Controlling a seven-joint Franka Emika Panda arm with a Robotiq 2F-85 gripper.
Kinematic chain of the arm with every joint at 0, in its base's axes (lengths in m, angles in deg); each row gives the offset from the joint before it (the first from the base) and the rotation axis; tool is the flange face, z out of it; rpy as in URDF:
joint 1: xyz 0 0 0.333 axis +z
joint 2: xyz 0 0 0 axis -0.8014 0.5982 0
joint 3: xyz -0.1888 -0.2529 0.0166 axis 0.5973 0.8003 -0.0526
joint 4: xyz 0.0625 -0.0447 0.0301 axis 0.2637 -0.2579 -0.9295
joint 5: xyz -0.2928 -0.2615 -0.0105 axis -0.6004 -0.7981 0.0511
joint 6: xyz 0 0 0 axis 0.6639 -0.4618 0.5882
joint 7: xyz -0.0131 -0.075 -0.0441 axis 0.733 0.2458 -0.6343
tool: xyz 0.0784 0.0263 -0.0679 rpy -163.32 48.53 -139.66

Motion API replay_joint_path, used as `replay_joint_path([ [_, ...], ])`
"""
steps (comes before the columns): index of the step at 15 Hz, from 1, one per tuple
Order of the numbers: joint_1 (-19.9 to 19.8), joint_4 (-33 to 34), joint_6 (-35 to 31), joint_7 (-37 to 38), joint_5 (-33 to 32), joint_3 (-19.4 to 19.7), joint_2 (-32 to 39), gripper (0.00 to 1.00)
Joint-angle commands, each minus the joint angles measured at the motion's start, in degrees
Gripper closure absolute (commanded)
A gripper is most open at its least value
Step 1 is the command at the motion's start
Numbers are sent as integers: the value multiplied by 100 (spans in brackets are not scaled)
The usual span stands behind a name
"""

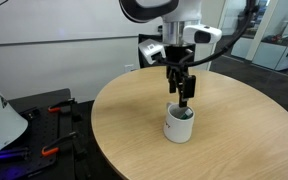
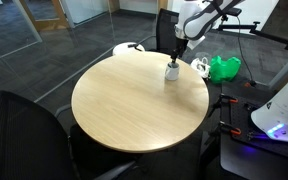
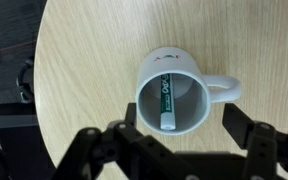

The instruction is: Pick up the marker from the cup and put it on the table

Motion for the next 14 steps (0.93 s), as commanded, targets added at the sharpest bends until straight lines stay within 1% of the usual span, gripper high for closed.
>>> replay_joint_path([
  [1,-70,336,54,-386,93,-60,253,20],
  [2,-69,387,56,-422,82,-69,299,25],
  [3,-77,440,70,-530,78,-90,355,25],
  [4,-86,482,94,-617,86,-113,393,32],
  [5,-94,528,107,-695,89,-134,443,31],
  [7,-125,585,134,-880,109,-179,517,35],
  [9,-148,632,150,-976,114,-195,590,36],
  [10,-160,649,161,-1016,117,-197,620,35],
  [14,-252,697,204,-1151,172,-219,722,37],
])
